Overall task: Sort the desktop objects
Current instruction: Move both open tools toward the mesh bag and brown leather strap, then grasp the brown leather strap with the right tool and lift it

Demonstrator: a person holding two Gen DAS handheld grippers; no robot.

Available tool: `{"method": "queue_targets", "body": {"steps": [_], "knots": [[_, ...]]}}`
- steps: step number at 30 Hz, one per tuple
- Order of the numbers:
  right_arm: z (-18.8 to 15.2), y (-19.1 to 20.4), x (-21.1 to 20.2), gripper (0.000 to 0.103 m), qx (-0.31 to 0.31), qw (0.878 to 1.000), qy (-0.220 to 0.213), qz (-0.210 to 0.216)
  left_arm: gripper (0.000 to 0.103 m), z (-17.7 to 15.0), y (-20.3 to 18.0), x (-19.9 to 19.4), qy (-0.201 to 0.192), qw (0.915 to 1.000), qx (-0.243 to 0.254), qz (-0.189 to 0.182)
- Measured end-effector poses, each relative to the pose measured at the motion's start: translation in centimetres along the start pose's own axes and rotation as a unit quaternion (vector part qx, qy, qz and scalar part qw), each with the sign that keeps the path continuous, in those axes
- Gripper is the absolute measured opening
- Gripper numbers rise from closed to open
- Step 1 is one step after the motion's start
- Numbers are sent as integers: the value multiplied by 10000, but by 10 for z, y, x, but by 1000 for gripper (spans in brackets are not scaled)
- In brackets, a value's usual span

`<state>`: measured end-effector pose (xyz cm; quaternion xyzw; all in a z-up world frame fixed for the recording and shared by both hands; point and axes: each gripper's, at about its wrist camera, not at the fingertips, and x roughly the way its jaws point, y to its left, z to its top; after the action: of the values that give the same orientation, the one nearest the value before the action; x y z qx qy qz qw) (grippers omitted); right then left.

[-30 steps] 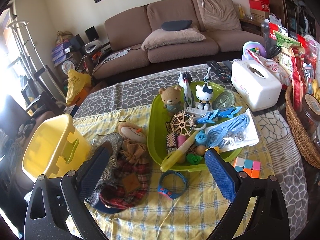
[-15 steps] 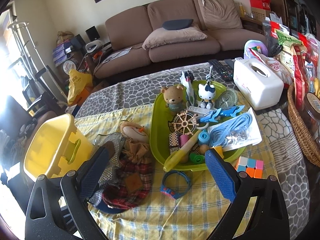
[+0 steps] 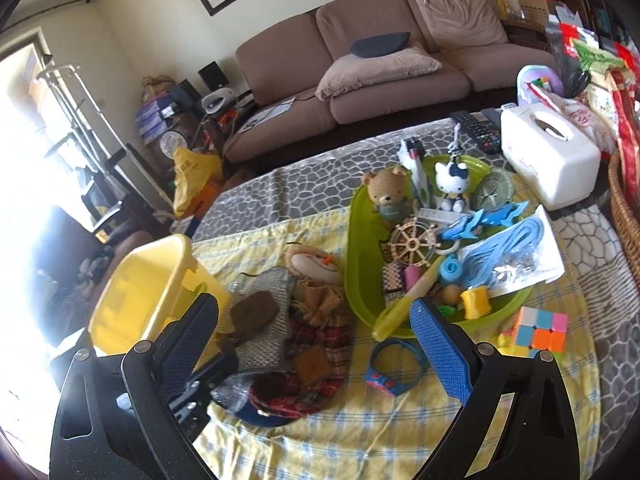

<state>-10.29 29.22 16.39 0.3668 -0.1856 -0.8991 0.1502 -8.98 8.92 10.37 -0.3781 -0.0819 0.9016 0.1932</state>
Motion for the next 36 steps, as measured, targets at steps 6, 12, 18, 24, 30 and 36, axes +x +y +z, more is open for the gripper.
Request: {"method": "queue_targets", "body": {"steps": [6,12,18,24,30,36], "knots": [[-3,15,17,86,-106,9991,322,264,9,-11,-6,17,486,9986,170,-87],[-17,25,37,86,-480,9957,796,11,59,-20,-7,-2,625,9969,431,-209],[-26,36,46,86,-845,9917,964,-70,80,-16,7,-32,701,9939,836,-183],[-38,48,53,86,-1259,9863,1066,-89,80,-8,29,-40,639,9961,586,-160],[-52,62,74,72,-1648,9761,1363,-398,80,-13,24,-33,740,9943,765,-101],[-59,63,96,66,-1694,9710,1581,-587,80,-15,22,-25,818,9934,794,-88]]}}
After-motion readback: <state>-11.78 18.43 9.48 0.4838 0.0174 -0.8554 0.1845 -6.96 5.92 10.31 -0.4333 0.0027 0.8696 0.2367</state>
